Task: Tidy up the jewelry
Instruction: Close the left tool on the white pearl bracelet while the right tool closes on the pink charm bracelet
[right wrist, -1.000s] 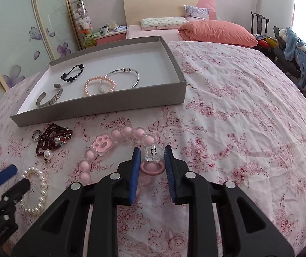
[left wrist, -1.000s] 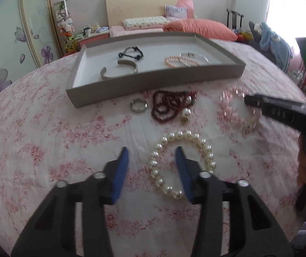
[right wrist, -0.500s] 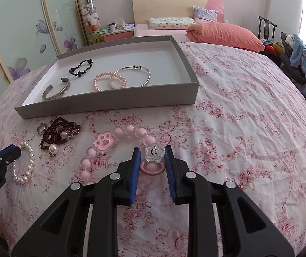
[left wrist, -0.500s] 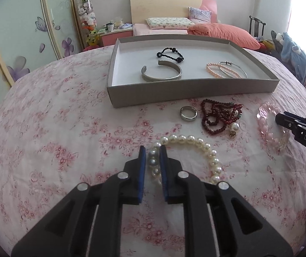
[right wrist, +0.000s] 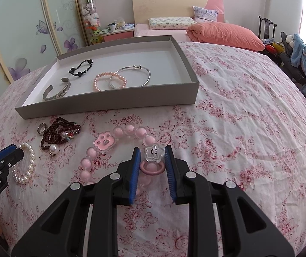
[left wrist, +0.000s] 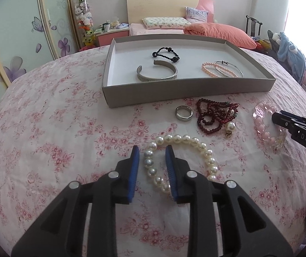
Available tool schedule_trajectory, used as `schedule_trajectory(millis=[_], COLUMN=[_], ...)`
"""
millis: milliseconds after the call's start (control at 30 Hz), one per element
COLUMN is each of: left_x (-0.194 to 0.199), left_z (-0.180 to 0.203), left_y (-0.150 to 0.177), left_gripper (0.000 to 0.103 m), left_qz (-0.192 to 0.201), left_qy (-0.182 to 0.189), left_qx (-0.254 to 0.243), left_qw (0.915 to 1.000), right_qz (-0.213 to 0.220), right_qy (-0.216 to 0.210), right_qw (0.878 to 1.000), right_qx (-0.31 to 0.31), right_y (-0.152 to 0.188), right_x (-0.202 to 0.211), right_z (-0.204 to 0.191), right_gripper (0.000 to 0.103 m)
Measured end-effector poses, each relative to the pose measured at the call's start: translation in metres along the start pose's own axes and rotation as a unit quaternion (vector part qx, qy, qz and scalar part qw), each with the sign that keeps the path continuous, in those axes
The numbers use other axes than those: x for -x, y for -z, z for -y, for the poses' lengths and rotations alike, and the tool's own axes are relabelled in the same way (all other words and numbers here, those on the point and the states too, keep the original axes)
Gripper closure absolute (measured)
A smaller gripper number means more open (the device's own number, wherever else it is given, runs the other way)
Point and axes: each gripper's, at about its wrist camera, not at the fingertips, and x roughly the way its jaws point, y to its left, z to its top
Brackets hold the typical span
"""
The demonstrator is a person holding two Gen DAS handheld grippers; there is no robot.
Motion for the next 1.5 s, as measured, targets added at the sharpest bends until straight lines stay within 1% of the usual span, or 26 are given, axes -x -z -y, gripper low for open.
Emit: schedule_trajectory(millis=[67, 133, 233, 333, 667, 733, 900, 1167, 1367, 1500], left_x=[0.000, 0.000, 0.000, 0.000, 0.000, 0.001, 0.006, 0.027, 0.037, 0.046], left_z=[0.001, 0.000, -0.002, -0.004, -0.003, -0.004, -0.014, -0.021, -0.022, -0.024], left_y=[0.000, 0.000, 0.000, 0.000, 0.000, 0.000, 0.001, 0.001, -0.001, -0.002], left_gripper=[0.078, 0.087, 0.090, 0.092, 0.092, 0.093, 0.093, 0.093, 0.093, 0.093], left_qz=[0.000, 0.000, 0.000, 0.001, 0.001, 0.002, 0.010, 0.040, 0.056, 0.072], left_qy=[0.000, -0.001, -0.001, -0.001, -0.001, 0.000, 0.016, 0.056, 0.067, 0.073], left_qx=[0.000, 0.001, 0.006, 0.009, 0.006, 0.004, 0.023, 0.052, 0.065, 0.073], left_qw=[1.0000, 1.0000, 1.0000, 1.0000, 1.0000, 1.0000, 0.9995, 0.9963, 0.9940, 0.9920], right_qz=[0.000, 0.000, 0.000, 0.000, 0.001, 0.005, 0.040, 0.085, 0.103, 0.128], right_qy=[-0.002, -0.003, -0.002, -0.002, -0.005, -0.018, -0.034, -0.074, -0.081, -0.082], right_qw=[1.000, 1.000, 1.000, 1.000, 1.000, 1.000, 0.999, 0.993, 0.991, 0.988], right_qx=[-0.001, -0.002, -0.002, -0.002, -0.004, -0.004, -0.008, -0.023, -0.019, -0.018], right_y=[0.000, 0.000, 0.000, 0.000, 0.000, 0.000, 0.002, 0.001, 0.002, 0.003], right_x=[0.000, 0.000, 0.000, 0.000, 0.000, 0.002, 0.019, 0.043, 0.049, 0.058], right_z=[0.000, 0.000, 0.000, 0.000, 0.001, 0.002, 0.002, 0.000, -0.007, -0.008], right_gripper=[0.078, 0.078, 0.078, 0.078, 0.079, 0.079, 0.080, 0.080, 0.080, 0.080])
